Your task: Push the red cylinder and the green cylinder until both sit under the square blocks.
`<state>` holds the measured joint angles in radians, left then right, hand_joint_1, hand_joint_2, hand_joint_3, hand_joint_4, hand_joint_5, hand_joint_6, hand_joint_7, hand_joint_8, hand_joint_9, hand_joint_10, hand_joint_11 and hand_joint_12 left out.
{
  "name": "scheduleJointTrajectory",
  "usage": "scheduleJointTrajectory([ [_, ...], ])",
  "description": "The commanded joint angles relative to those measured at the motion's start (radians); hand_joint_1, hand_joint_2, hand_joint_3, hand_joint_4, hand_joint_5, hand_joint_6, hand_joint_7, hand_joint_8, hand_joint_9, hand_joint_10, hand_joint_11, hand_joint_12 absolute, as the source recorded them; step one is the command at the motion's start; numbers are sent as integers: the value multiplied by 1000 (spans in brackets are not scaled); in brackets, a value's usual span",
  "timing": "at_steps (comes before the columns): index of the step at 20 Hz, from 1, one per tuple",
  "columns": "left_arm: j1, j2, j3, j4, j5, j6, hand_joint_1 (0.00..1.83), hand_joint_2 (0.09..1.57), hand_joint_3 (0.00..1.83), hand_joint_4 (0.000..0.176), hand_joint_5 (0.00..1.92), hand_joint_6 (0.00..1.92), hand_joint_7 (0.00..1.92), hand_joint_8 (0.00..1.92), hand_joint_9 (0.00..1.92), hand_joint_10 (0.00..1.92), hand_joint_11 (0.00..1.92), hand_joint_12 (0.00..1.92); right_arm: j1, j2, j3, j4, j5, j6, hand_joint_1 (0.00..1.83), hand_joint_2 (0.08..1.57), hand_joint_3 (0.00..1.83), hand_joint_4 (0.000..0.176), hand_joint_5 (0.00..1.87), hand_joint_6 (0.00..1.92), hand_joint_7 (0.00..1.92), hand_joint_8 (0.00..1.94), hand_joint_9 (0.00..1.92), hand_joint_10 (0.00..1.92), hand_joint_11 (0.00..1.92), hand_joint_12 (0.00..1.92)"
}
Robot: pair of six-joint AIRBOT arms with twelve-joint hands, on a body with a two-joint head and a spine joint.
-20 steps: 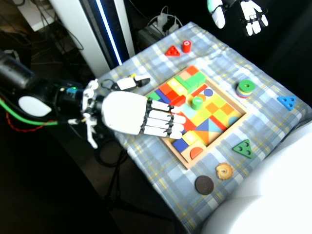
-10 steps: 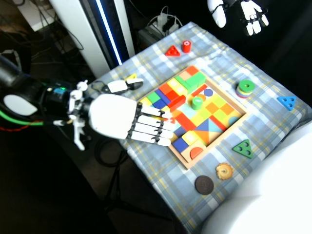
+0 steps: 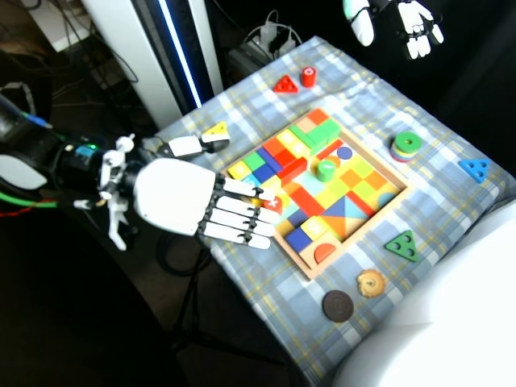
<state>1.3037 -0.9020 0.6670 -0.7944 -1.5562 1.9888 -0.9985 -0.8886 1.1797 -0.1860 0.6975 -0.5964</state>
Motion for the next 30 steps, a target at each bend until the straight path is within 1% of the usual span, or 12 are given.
scheduleJointTrajectory([
  [1, -3, -1, 5, 40, -109, -5, 232, 1291, 1, 41, 452, 0, 369, 1, 322, 0, 0, 224, 2, 8, -3, 32, 83, -12, 0, 867, 5, 176, 374, 2, 0, 0, 0, 0, 0, 0],
  [2, -3, -1, 5, 40, -109, -5, 283, 1283, 0, 31, 465, 3, 385, 4, 333, 3, 0, 245, -3, 17, -10, 43, 83, -24, 0, 871, 6, 176, 388, 7, 0, 0, 0, 0, 0, 0],
  [6, -3, -1, 5, 38, -109, -5, 275, 1283, 0, 29, 471, 4, 387, 3, 339, 3, 0, 253, -5, 27, -16, 56, 83, -30, 0, 871, 4, 176, 381, 2, 0, 0, 0, 0, 0, 0],
  [15, -3, -1, 5, 35, -109, -5, 309, 1281, 0, 5, 477, 3, 393, 3, 354, 3, 0, 299, -5, 44, -37, 72, 128, -37, 0, 841, 0, 176, 395, 8, 0, 0, 0, 0, 0, 0],
  [17, -3, -2, 5, 35, -109, -5, 297, 1284, 1, 9, 473, 1, 390, 1, 352, 2, 0, 299, -5, 46, -37, 75, 132, -37, 0, 844, 0, 170, 393, 6, 0, 0, 0, 0, 0, 0],
  [18, -3, -2, 5, 35, -109, -5, 284, 1290, 3, 17, 465, 0, 393, 1, 345, 0, 0, 308, -5, 46, -36, 76, 138, -37, 0, 850, 0, 155, 392, 4, 0, 0, 0, 0, 0, 0],
  [19, -3, -2, 5, 34, -109, -5, 284, 1288, 1, 32, 455, 0, 387, 0, 333, 0, 0, 309, -5, 46, -36, 79, 145, -38, 0, 835, 0, 169, 379, 0, 0, 0, 0, 0, 0, 0],
  [20, -3, -2, 5, 34, -109, -5, 294, 1287, 0, 18, 472, 6, 405, 6, 349, 7, 0, 308, -5, 46, -33, 82, 151, -41, 0, 828, 0, 175, 375, 0, 0, 0, 0, 0, 0, 0],
  [24, -3, -2, 5, 34, -109, -5, 320, 1279, 0, 6, 497, 6, 426, 6, 367, 7, 0, 348, 25, 9, -3, 80, 161, -43, 0, 813, 0, 176, 356, 0, 0, 0, 0, 0, 0, 0],
  [27, -3, -2, 6, 34, -108, -5, 281, 1285, 1, 8, 501, 3, 428, 2, 372, 6, 0, 329, 58, -22, 17, 60, 162, -43, 0, 816, 0, 174, 329, 0, 0, 0, 0, 0, 0, 0],
  [28, -3, -2, 6, 34, -108, -5, 239, 1290, 1, 19, 480, 2, 406, 1, 359, 3, 0, 277, 67, -34, 26, 54, 161, -43, 0, 831, 0, 176, 292, 0, 0, 0, 0, 0, 0, 0],
  [30, -4, -3, 6, 34, -107, -5, 246, 1288, 0, 15, 486, 3, 403, 1, 363, 3, 0, 287, 82, -54, 41, 46, 156, -43, 0, 833, 1, 176, 271, 0, 0, 0, 0, 0, 0, 0],
])
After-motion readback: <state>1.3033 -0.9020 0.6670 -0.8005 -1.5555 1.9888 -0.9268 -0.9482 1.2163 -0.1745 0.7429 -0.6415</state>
